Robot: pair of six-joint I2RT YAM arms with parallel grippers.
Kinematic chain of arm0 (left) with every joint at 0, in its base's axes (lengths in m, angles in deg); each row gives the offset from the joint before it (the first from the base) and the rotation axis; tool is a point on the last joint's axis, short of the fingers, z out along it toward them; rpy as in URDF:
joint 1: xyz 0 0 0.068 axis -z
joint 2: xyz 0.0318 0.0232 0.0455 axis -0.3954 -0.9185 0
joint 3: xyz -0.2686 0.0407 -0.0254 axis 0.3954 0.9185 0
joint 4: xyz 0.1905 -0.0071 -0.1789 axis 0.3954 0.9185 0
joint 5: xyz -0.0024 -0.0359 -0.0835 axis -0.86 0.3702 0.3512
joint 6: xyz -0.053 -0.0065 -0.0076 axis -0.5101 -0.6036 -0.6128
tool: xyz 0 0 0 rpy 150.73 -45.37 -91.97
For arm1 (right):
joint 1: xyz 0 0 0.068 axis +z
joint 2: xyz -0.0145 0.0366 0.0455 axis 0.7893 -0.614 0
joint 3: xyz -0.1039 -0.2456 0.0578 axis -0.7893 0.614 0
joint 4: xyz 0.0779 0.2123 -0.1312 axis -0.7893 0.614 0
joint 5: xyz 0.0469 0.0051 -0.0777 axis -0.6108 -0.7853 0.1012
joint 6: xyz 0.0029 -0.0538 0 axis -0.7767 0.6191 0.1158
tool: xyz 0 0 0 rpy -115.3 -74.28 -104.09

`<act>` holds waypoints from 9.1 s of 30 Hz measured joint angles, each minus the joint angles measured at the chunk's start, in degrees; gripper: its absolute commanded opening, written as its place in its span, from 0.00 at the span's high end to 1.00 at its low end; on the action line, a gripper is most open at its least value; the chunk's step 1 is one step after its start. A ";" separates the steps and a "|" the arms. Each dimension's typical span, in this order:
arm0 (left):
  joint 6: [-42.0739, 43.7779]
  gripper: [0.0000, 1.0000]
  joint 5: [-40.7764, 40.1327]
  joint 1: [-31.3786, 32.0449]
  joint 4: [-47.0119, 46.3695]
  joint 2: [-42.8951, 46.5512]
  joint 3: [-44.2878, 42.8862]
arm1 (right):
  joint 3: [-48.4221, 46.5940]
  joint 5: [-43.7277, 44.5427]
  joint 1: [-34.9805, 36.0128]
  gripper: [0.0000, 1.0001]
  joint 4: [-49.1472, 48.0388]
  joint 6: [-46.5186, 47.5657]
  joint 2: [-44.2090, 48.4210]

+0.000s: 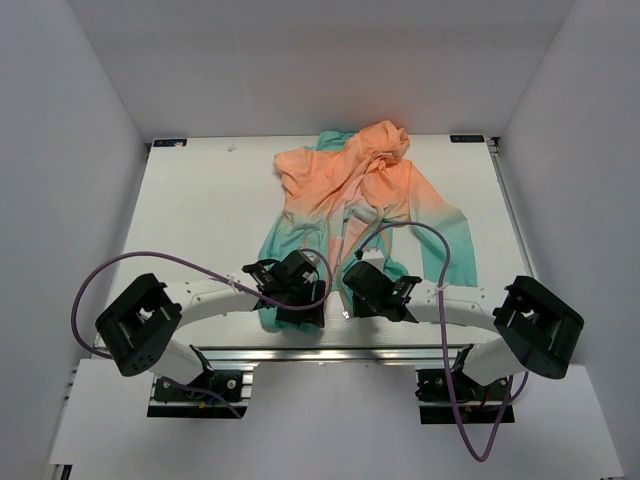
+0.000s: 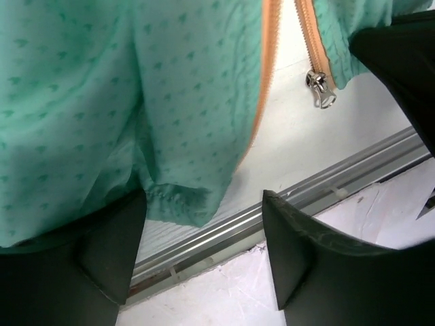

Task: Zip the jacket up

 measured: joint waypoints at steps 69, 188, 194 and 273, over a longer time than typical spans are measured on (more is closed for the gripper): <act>-2.40 1.00 -3.80 2.64 -4.90 -3.15 0.74 | -4.04 6.03 7.50 0.37 1.92 4.44 -3.76; -2.67 1.00 -10.97 1.03 -14.95 23.80 1.09 | 25.92 -0.68 2.08 1.00 -49.20 5.49 32.52; -2.93 1.00 -10.99 1.01 -15.85 24.44 1.57 | 27.52 -1.07 2.08 1.00 -53.40 4.76 32.81; -7.21 1.00 -6.47 -0.07 -18.67 26.10 2.93 | 27.85 -2.40 2.08 1.00 -54.36 3.82 35.89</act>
